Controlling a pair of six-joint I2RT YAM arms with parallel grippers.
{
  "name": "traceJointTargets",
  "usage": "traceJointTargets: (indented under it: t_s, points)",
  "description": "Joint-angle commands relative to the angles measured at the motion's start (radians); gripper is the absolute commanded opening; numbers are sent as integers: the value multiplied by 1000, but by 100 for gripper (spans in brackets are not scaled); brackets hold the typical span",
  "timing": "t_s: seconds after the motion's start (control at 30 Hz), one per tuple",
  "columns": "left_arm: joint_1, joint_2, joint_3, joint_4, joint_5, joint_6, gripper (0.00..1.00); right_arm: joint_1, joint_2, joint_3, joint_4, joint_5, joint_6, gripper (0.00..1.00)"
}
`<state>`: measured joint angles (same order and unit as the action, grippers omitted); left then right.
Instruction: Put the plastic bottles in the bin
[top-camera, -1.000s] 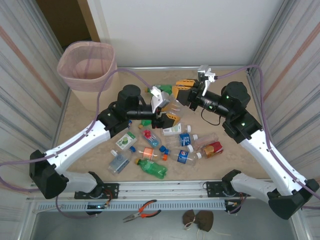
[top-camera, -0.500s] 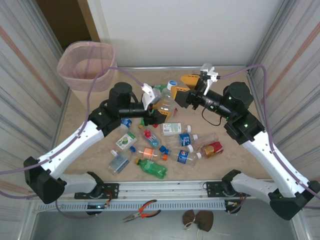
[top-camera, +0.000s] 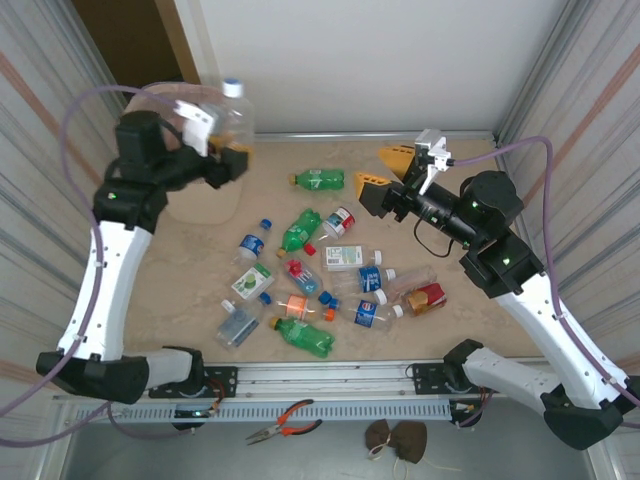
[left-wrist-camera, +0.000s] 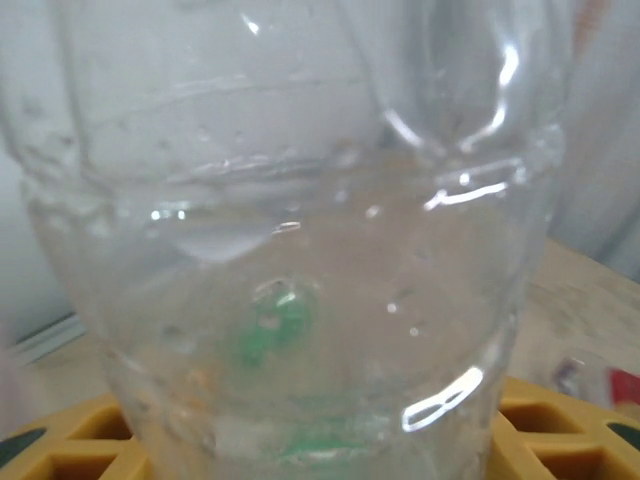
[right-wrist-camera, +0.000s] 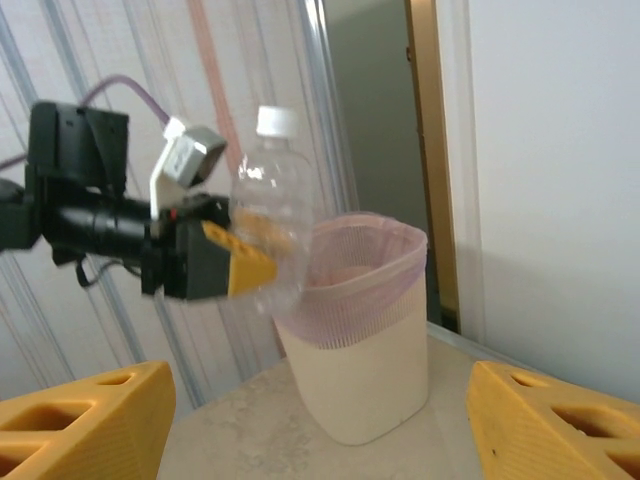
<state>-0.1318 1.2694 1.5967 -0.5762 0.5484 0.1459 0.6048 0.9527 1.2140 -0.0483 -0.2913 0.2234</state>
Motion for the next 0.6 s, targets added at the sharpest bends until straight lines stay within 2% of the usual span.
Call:
traceJointTargets:
  t_s: [0.0,0.13,0.27,0.57]
  points:
    - [104,65,96,-103,-34,-14,54,1,-25,37,-24,35,-54,76]
    - [196,159,223,-142,-106,2,53,-1,-32,41,-37,49,-71,77]
    - [228,259,313,-157,-200,42,53,-2,-34,41,-37,37,-70,76]
    - [270,539,532,-260,-280,98,54,-1,-19,18,-10,30,-46,75]
